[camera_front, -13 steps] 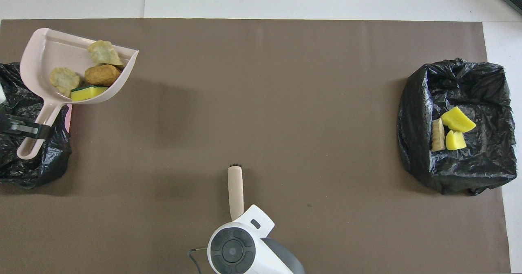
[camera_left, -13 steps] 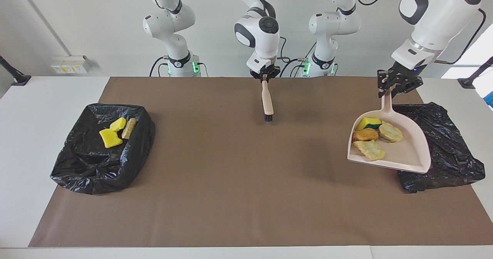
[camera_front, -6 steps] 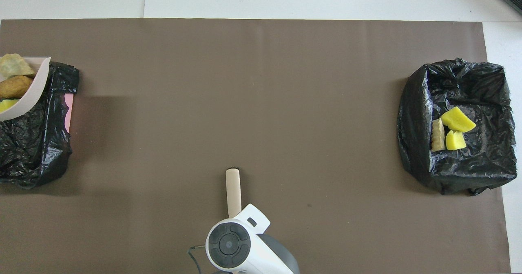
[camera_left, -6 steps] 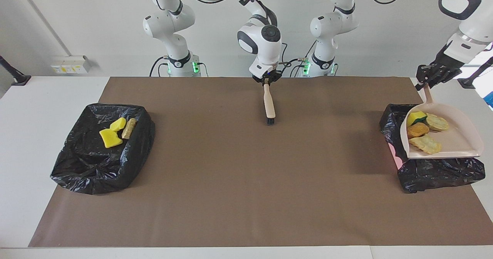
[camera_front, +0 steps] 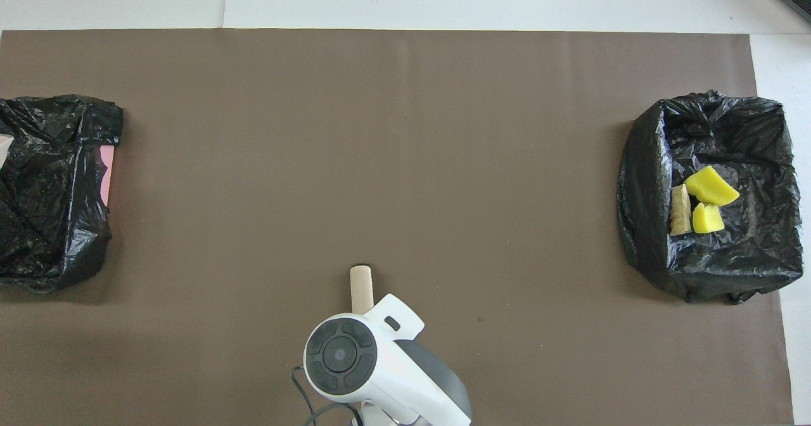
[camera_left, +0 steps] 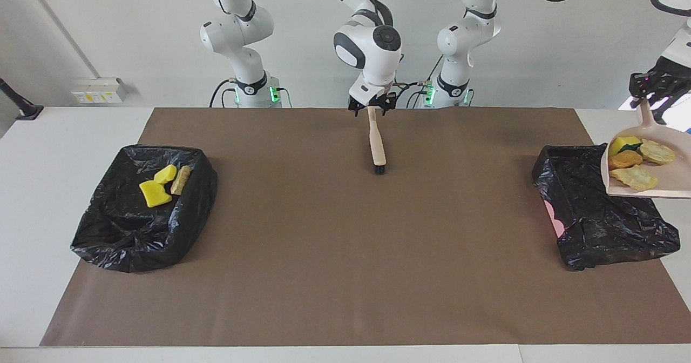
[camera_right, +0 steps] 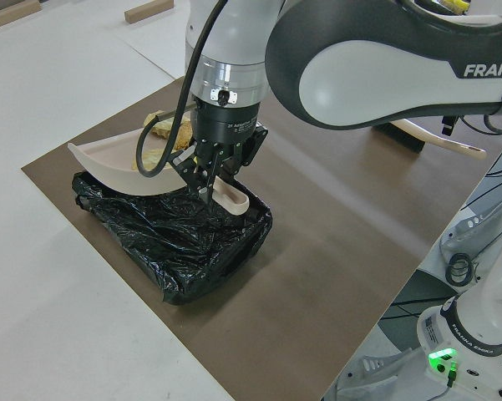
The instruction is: Sweep and dump trash in bin
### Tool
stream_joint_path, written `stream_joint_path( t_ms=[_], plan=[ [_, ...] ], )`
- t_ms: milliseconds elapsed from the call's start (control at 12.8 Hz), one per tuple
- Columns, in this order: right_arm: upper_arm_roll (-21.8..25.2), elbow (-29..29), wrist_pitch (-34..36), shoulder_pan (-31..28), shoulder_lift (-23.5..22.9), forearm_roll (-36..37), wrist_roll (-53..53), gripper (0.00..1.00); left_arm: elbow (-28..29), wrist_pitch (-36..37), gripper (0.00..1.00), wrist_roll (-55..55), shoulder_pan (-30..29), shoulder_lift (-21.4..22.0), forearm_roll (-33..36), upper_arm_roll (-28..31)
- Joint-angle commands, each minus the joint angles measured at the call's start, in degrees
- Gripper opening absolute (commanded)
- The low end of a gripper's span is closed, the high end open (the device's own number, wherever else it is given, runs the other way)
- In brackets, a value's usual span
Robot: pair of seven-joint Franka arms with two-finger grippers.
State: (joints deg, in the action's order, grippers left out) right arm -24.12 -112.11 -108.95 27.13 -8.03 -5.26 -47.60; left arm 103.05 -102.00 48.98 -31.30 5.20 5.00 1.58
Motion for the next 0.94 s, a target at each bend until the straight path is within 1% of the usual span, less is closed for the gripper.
stream_joint_path(
  t_ms=[0,78,234,390,546,702,859],
  plan=[
    [-0.32,5.39,8.02,-5.05,2.05,0.78,5.81,1.0,-1.27,-2.77,0.0,10.05,-1.4,-1.95,7.6,-0.61],
    [-0.32,7.32,10.93,-7.16,2.75,0.87,8.98,1.0,-1.1,-2.86,0.0,10.95,-0.7,-2.21,12.09,-0.7],
    [-0.14,12.76,16.99,-11.91,3.29,1.13,16.18,1.0,-0.75,-2.6,0.0,13.58,2.11,-2.3,18.17,-0.7],
    [-0.14,16.29,20.0,-16.04,3.37,2.54,23.56,1.0,-0.57,-2.59,0.0,14.82,3.7,-3.09,22.14,-0.79],
    [-0.05,20.07,22.9,-20.61,3.37,2.63,30.78,1.0,-0.65,-3.03,0.0,15.0,6.07,-4.23,28.45,-0.87],
    [-0.05,22.1,24.05,-24.74,3.37,2.63,36.06,1.0,-1.36,-3.64,0.0,15.0,6.95,-4.94,29.54,-0.96],
    [-0.05,23.95,25.89,-27.82,3.37,3.67,40.46,1.0,-1.36,-4.79,0.0,15.09,9.06,-5.2,33.2,-0.96]
  ],
)
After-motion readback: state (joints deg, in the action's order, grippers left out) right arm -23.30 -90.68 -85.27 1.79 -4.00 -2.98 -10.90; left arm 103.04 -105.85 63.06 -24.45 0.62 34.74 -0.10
